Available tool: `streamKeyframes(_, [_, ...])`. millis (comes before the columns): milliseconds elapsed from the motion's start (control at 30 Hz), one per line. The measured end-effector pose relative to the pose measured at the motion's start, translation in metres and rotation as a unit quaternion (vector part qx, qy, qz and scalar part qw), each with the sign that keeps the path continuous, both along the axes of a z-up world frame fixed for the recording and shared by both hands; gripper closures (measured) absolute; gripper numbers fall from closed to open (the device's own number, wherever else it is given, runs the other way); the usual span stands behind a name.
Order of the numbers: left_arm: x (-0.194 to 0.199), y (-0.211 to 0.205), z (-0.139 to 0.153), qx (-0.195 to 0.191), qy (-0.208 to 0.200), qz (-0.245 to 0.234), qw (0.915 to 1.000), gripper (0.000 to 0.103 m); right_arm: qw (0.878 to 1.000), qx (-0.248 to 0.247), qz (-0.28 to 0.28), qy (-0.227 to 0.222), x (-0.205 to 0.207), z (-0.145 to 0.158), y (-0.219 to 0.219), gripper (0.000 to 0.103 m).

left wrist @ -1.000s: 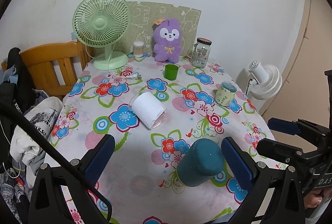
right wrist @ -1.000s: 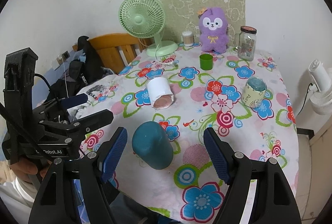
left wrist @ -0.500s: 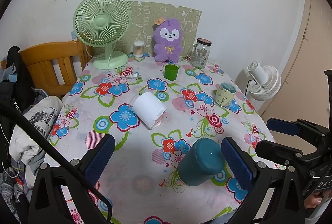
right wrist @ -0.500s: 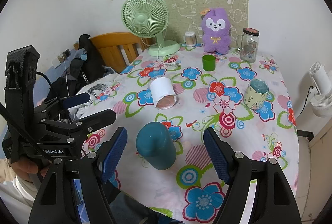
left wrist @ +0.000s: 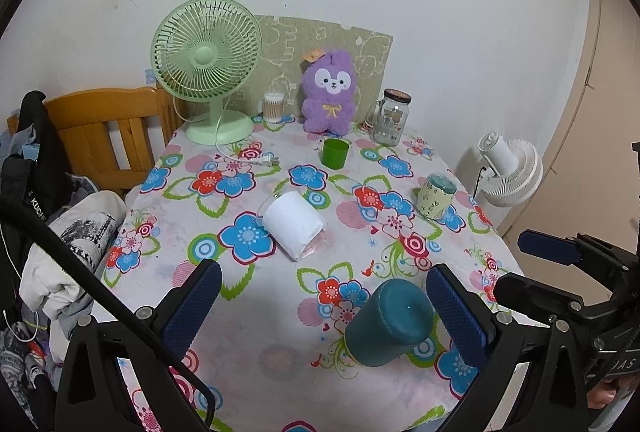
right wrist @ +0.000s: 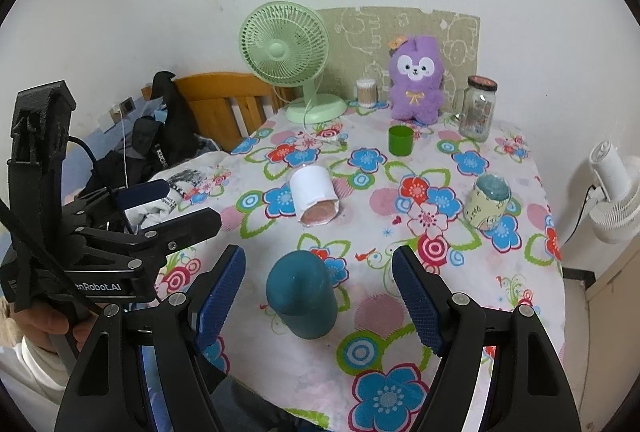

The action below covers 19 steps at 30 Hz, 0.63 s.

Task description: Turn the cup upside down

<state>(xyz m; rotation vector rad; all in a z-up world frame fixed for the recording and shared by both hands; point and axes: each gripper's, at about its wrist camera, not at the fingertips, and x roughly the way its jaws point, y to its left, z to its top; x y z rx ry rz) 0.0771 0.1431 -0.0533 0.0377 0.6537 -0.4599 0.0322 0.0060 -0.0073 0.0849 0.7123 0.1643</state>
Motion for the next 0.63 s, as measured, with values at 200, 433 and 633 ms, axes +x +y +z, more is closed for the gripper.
streamKeyframes(200, [-0.0033,0.0013,0.0072,-0.004,-0.016,0.004,0.9999,0.000,1.000,-0.005,-0.006,-0.022,-0.0027,0.0074,0.0001,0.025])
streamKeyframes(433, [-0.0048,-0.0011,0.0069,-0.001,-0.020,-0.001,0.9998,0.000,1.000,0.000,-0.004,-0.023,-0.0035,0.0080,-0.0002,0.025])
streamKeyframes(633, [-0.0066,-0.0023,0.0072,0.003,-0.025,-0.004,0.9997,0.000,1.000,0.003,-0.005,-0.021,-0.0036,0.0076,-0.0012,0.025])
